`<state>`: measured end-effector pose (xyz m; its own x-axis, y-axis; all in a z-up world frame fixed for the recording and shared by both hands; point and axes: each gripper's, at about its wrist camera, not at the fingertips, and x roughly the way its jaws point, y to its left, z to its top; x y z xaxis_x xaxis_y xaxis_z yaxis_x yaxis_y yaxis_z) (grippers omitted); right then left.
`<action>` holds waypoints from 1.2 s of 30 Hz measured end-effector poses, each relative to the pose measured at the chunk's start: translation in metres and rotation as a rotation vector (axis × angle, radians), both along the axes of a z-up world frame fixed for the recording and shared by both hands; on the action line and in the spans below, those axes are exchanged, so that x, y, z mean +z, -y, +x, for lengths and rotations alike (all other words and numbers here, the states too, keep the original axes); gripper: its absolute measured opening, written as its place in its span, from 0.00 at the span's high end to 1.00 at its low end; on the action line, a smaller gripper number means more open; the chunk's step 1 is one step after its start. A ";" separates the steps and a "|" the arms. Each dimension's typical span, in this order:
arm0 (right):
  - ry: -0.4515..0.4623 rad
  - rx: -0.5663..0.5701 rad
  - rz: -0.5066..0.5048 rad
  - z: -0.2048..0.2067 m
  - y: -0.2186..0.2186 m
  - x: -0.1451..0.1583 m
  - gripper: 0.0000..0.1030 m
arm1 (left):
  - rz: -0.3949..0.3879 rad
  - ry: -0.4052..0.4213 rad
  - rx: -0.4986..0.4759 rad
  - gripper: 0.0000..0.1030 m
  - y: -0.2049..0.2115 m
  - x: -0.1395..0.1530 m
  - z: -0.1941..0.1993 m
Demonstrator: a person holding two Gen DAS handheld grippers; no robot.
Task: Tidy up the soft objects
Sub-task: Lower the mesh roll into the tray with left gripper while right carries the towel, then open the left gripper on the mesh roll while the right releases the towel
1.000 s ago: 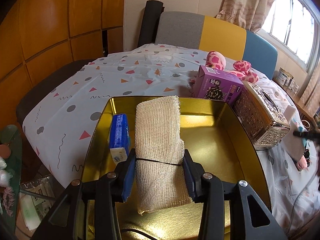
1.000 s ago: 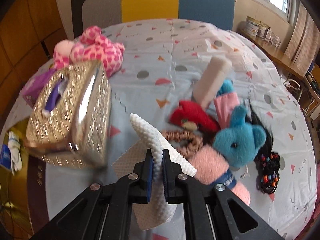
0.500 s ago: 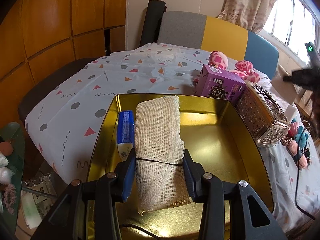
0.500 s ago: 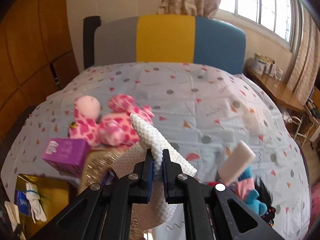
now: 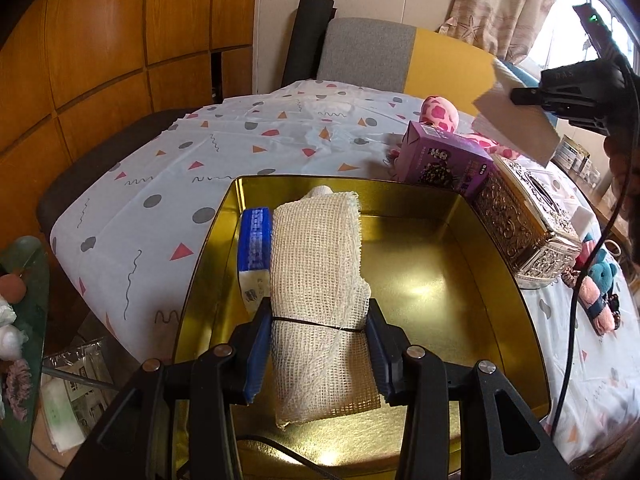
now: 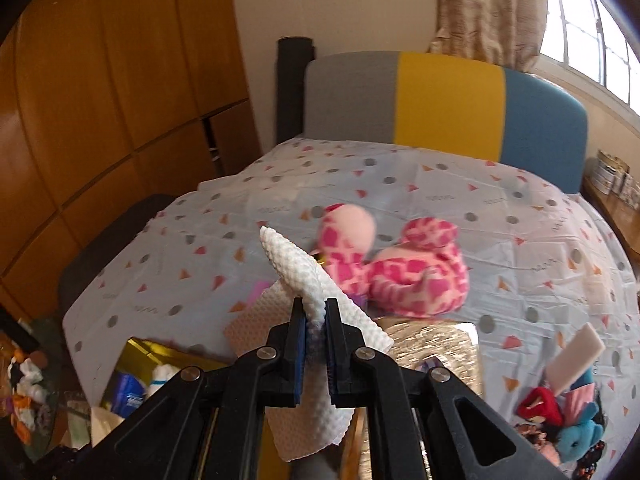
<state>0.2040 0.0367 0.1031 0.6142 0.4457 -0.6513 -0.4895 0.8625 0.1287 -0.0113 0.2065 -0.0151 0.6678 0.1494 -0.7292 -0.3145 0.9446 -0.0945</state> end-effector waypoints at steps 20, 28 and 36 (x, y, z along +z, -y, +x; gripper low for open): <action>-0.231 0.125 0.027 -0.064 -0.027 -0.092 0.93 | 0.004 -0.035 0.060 0.57 -0.016 -0.010 -0.029; -0.284 0.121 0.043 -0.061 -0.043 -0.106 0.93 | -0.025 -0.034 0.105 0.57 -0.036 -0.010 -0.040; -0.301 0.107 0.003 -0.050 -0.070 -0.118 0.90 | -0.058 -0.042 0.083 0.57 -0.038 -0.014 -0.033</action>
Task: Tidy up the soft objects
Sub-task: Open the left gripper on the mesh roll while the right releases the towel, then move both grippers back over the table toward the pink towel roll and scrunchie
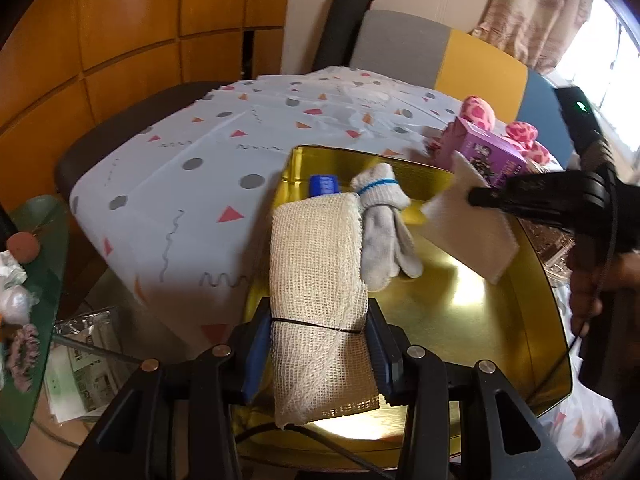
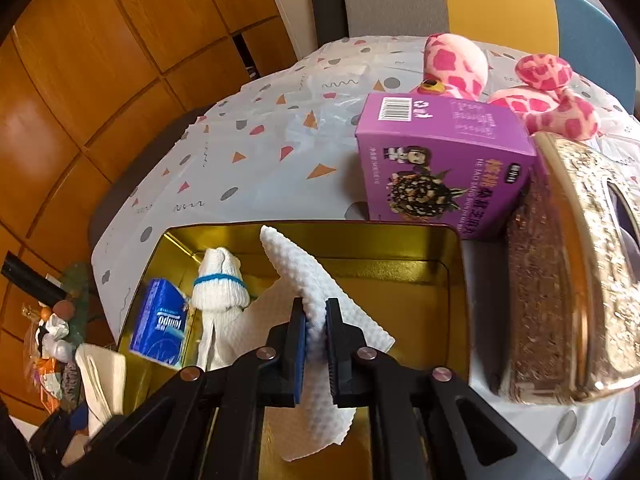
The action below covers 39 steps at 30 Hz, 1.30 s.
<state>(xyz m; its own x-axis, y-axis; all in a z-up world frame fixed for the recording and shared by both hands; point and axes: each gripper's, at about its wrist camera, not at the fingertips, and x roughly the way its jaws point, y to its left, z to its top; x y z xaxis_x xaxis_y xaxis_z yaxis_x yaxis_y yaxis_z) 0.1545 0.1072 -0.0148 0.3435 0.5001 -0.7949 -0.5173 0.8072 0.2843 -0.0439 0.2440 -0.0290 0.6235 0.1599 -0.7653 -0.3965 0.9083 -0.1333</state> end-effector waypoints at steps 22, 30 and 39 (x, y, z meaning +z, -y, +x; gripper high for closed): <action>0.155 0.054 -0.020 -0.053 0.043 0.019 0.59 | 0.058 -0.005 0.006 0.33 0.012 0.000 0.031; 0.192 0.034 -0.036 -0.073 0.071 0.019 0.59 | 0.063 0.015 0.019 0.29 0.018 0.008 0.021; 0.222 -0.022 -0.034 -0.080 0.107 0.027 0.59 | 0.079 0.030 0.003 0.29 0.029 0.016 0.019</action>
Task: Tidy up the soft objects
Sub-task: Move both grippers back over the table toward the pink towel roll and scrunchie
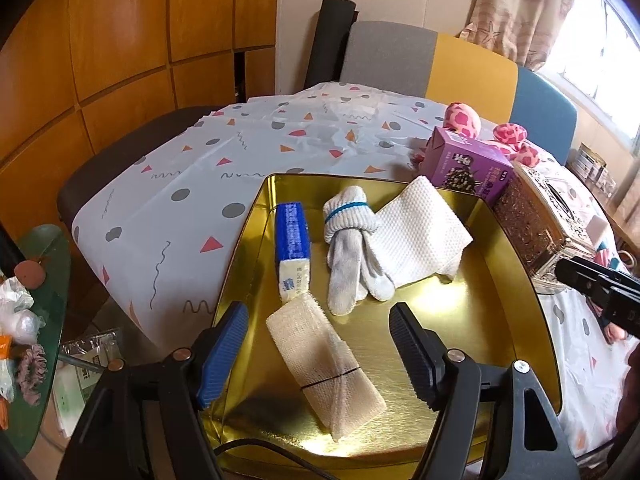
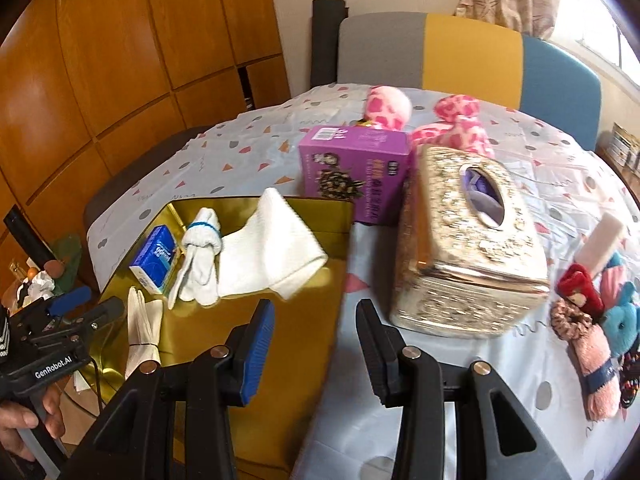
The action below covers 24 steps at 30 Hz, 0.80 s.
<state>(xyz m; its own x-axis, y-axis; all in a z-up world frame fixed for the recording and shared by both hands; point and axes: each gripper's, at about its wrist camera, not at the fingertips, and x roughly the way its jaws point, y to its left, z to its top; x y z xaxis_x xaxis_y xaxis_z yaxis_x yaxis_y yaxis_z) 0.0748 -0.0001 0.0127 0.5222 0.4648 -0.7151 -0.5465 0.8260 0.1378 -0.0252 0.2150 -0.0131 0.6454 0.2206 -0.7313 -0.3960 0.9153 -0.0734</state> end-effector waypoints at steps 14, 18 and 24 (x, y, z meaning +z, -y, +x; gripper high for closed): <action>0.004 -0.240 -0.046 0.022 0.111 -0.004 0.59 | 0.035 0.008 -0.101 0.29 0.035 0.010 0.007; -0.009 -0.345 -0.057 0.033 0.155 -0.009 0.59 | 0.044 0.001 -0.135 0.29 0.049 0.012 0.013; -0.008 -0.553 -0.050 0.048 0.230 -0.016 0.59 | 0.069 0.003 -0.203 0.29 0.073 0.017 0.021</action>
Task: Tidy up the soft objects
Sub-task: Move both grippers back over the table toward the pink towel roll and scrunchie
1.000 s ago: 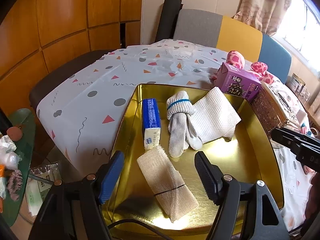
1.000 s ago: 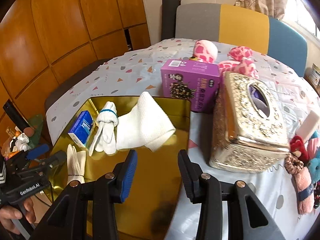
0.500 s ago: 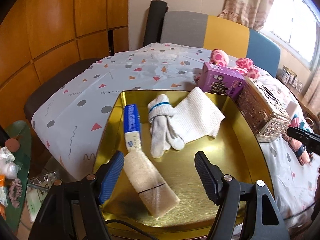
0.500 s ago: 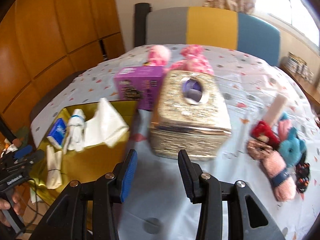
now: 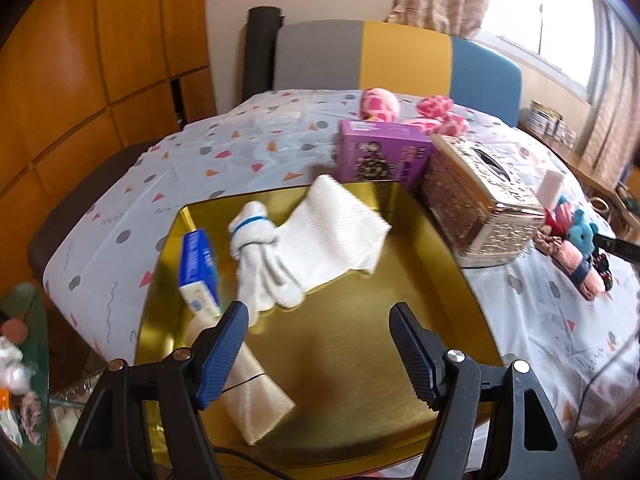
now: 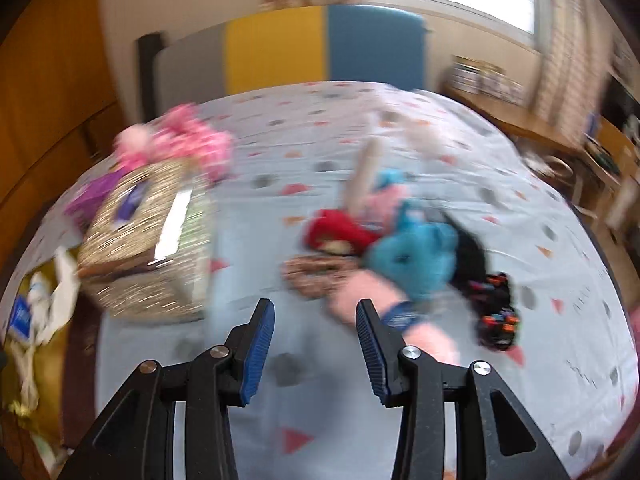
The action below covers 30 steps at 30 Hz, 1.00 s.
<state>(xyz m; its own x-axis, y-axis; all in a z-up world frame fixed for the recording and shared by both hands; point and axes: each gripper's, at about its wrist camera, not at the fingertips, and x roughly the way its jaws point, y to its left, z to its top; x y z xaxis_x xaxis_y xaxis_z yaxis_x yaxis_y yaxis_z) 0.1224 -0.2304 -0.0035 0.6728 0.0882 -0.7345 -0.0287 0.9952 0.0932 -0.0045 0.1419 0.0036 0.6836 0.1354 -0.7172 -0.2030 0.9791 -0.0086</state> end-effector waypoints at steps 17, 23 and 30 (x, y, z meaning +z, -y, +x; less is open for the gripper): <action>-0.041 -0.423 0.281 -0.005 0.109 -0.015 0.59 | 0.034 -0.007 -0.260 0.29 0.093 0.008 0.029; -0.058 -0.468 0.345 -0.007 0.120 -0.019 0.59 | 0.029 -0.037 -0.351 0.29 0.132 0.004 0.047; -0.080 -0.518 0.424 -0.011 0.135 -0.026 0.59 | 0.029 -0.059 -0.504 0.42 0.194 0.001 0.069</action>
